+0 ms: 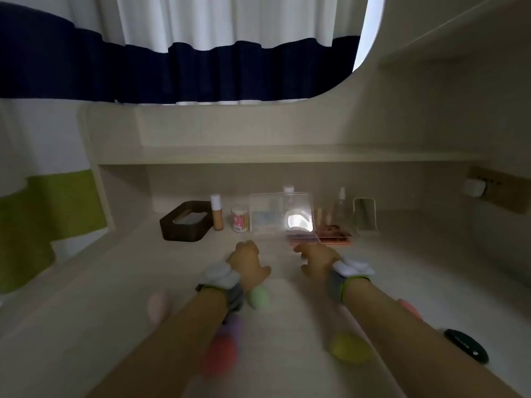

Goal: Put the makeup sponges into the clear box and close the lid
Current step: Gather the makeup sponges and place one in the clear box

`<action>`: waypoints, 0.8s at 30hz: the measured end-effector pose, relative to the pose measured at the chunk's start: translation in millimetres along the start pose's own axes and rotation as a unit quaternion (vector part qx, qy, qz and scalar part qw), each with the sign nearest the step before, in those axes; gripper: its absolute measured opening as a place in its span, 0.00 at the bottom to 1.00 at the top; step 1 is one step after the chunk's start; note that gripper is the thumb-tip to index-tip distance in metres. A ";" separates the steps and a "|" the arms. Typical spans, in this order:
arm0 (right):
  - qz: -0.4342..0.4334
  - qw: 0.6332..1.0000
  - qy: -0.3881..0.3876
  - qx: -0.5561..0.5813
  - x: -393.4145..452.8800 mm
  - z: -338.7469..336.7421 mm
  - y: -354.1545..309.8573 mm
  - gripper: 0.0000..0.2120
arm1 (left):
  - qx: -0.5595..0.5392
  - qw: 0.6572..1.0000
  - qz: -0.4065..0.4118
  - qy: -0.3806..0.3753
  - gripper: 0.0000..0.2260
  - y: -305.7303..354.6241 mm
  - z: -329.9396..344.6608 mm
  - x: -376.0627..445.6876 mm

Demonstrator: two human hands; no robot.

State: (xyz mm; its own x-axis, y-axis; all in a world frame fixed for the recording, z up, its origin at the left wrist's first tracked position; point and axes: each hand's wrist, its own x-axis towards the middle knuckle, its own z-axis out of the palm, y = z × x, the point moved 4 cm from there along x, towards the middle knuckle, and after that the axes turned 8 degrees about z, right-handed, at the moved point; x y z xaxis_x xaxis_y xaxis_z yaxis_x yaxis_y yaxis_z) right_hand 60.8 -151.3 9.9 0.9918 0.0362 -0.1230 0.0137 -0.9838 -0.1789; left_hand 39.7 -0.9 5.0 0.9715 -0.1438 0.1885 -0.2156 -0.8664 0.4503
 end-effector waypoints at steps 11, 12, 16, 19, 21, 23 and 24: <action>-0.008 0.996 0.016 0.082 -2.8 7.4 1.7 0.18 | 0.184 0.971 0.076 -0.132 0.21 -20.0 12.1 -18.9; -0.010 0.995 0.026 0.095 -5.1 5.5 1.6 0.18 | 0.187 0.971 0.073 -0.128 0.21 -22.8 11.3 -19.2; -0.023 0.988 0.064 0.137 -15.3 3.1 0.3 0.16 | 0.192 0.973 0.050 -0.115 0.19 -35.8 6.3 -24.9; -0.028 0.985 0.068 0.157 -24.4 4.8 1.8 0.15 | 0.224 0.970 0.029 -0.093 0.18 -43.1 1.3 -29.3; -0.026 0.984 0.068 0.162 -31.8 5.2 4.2 0.15 | 0.237 0.968 0.024 -0.082 0.18 -46.7 0.6 -31.2; -0.029 0.983 0.073 0.167 -39.6 5.6 7.1 0.15 | 0.241 0.969 0.019 -0.061 0.17 -48.6 -0.2 -32.2; -0.032 0.983 0.073 0.168 -41.7 6.0 7.2 0.14 | 0.243 0.969 0.013 -0.052 0.17 -50.4 -1.7 -32.1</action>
State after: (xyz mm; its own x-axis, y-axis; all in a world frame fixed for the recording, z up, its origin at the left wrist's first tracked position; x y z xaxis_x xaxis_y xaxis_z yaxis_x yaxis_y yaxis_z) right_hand 18.8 -158.8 7.9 0.9982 0.0464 0.0369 0.0586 -0.8661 -0.4965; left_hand 19.2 48.2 -22.2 0.9765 -0.1938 0.0943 -0.1926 -0.9810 -0.0223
